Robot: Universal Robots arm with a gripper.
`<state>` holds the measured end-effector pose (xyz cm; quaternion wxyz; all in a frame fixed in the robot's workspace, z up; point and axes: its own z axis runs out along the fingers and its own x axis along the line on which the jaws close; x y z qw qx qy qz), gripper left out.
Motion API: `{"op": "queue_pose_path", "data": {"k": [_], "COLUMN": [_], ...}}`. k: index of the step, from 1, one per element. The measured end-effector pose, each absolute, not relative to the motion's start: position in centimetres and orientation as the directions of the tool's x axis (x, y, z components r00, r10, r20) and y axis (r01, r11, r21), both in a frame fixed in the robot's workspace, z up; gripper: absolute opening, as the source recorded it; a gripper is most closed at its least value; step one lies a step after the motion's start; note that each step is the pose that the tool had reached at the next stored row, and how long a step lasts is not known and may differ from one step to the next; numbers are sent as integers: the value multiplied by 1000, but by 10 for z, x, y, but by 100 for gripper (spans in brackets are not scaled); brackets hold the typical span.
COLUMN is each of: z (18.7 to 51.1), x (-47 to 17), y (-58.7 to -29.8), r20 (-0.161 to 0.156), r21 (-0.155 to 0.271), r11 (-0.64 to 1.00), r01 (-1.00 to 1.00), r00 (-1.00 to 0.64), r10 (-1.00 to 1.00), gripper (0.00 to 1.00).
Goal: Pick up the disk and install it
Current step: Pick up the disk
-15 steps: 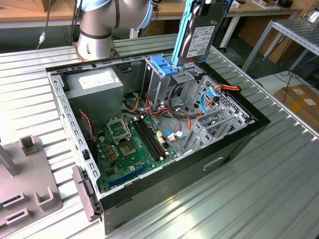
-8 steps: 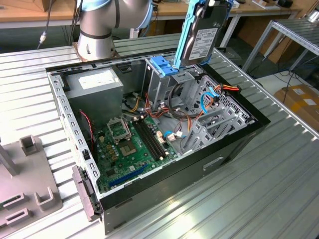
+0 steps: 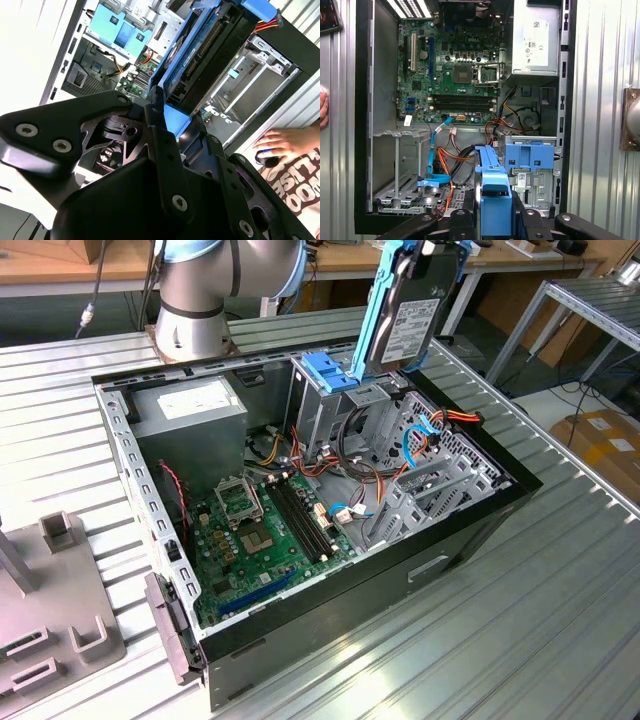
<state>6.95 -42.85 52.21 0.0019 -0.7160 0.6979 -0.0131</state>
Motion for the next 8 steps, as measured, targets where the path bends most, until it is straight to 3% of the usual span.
{"op": "queue_pose_path", "data": {"k": [8], "z": [522], "x": [69], "y": [-430], "r20": [16], "r21": [-21], "r11": [-26], "r01": [-999], "r00": [25], "r10": [-1000], "gripper": [37]}}
